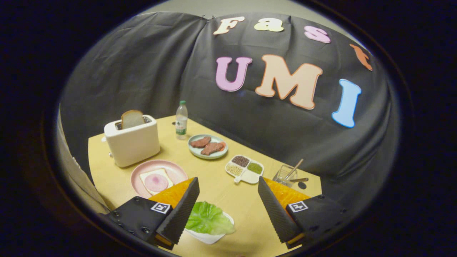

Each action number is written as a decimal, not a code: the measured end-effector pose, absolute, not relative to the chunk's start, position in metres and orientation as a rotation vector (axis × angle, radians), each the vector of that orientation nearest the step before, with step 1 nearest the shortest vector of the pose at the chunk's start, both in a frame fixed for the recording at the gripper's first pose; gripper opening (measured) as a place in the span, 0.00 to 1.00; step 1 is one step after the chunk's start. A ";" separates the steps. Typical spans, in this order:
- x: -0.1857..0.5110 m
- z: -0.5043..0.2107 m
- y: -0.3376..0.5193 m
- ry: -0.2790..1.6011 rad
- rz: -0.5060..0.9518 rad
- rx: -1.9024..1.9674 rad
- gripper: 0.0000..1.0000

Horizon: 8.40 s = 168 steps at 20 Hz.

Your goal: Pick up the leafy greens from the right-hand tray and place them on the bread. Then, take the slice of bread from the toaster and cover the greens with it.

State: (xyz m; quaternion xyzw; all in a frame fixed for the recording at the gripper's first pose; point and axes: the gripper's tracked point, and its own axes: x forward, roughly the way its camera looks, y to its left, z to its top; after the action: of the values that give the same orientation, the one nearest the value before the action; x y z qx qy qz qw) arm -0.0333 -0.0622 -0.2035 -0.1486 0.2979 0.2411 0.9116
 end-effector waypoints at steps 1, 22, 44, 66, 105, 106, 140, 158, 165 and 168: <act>-0.038 -0.217 -0.062 0.645 0.526 -0.324 1.00; -0.089 -0.394 -0.078 1.067 0.784 -0.559 0.99; -0.108 -0.404 -0.078 1.117 0.729 -0.449 0.03; -0.073 -0.271 -0.002 0.857 0.571 -0.422 0.03; -0.067 -0.318 0.138 0.921 0.560 -0.448 0.99; -0.062 -0.304 0.146 0.897 0.555 -0.445 0.99; -0.038 -0.261 0.350 0.995 0.524 -0.111 0.35; -0.012 -0.152 0.295 0.715 0.499 0.119 0.08; -0.023 -0.175 0.240 0.752 0.432 0.150 0.08; -0.033 -0.202 0.222 0.804 0.413 0.181 0.08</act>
State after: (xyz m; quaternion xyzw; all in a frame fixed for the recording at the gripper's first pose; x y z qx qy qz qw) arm -0.0334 0.2223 -0.2023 0.0876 0.3878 0.1991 0.8957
